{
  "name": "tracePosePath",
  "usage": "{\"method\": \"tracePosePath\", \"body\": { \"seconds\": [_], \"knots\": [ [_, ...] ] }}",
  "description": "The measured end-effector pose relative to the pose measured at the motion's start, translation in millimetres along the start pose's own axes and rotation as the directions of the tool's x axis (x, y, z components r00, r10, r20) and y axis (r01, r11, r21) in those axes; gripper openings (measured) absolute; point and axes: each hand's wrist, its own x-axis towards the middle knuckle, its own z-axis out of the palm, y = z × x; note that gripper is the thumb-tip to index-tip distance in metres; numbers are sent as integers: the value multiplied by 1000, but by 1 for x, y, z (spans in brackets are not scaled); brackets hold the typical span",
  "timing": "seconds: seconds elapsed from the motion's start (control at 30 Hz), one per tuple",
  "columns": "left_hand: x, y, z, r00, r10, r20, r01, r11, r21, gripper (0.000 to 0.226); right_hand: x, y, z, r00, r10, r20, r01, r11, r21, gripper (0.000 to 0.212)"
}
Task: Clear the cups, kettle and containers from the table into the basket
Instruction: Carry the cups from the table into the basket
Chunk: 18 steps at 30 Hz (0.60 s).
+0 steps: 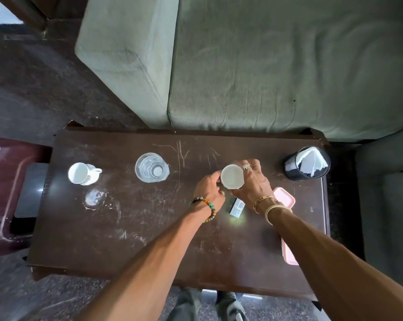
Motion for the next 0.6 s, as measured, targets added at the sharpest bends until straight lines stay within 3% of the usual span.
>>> {"method": "tracePosePath", "body": {
  "seconds": [0.1,0.27,0.6],
  "knots": [
    [-17,12,-19,1000,-1,1,1,999,-52,57,-18,-16,-19,1000,17,-23,-15,998,65,78],
    [-75,43,-72,999,-35,11,37,945,-326,57,-60,-65,-73,999,-30,-26,31,998,54,77],
    [-214,71,-227,970,11,-244,-108,915,-388,46,-139,-216,-173,936,-352,-1,352,935,-48,75]
  ]
}}
